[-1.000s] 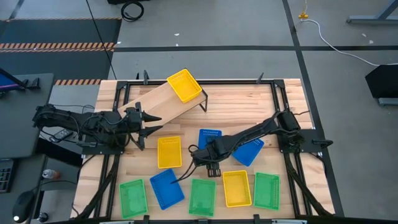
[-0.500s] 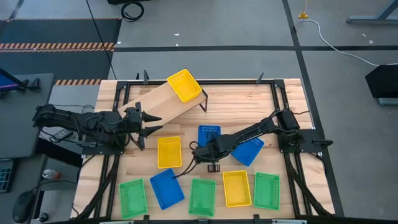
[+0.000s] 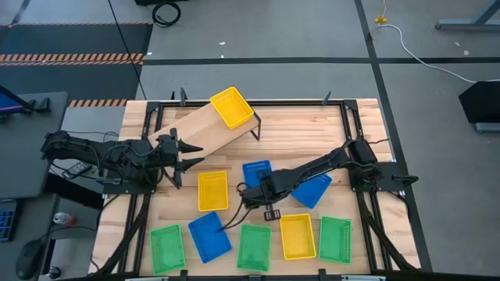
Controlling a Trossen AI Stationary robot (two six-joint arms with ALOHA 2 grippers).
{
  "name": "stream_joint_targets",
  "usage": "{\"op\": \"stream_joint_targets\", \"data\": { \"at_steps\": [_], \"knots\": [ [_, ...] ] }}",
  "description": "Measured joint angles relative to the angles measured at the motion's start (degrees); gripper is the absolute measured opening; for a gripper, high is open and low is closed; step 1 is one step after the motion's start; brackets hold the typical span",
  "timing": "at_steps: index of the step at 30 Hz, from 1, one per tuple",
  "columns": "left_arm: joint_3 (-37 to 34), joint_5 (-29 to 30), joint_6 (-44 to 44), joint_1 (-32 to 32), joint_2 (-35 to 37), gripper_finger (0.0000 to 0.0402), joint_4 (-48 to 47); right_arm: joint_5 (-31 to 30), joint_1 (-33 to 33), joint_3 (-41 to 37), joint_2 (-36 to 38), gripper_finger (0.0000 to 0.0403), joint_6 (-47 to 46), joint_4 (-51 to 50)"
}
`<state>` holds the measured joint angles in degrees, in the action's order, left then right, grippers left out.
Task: Stack baskets on shelf by color
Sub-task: Put the center blue basket on the shelf
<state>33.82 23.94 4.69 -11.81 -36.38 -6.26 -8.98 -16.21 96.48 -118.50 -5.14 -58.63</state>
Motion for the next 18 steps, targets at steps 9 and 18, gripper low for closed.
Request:
{"op": "stream_joint_targets", "data": {
  "at_steps": [9, 18],
  "knots": [
    [0.02, -0.03, 0.06, -0.07, 0.24, 0.016, 2.57, -4.09, -1.87, 15.03, 0.0, 0.0012, 16.06, -3.72],
    [0.04, -0.23, -2.23, -5.33, 2.86, 0.0159, 8.63, -9.96, 1.79, 23.61, 0.02, 0.0012, 27.73, -5.28]
  ]
}}
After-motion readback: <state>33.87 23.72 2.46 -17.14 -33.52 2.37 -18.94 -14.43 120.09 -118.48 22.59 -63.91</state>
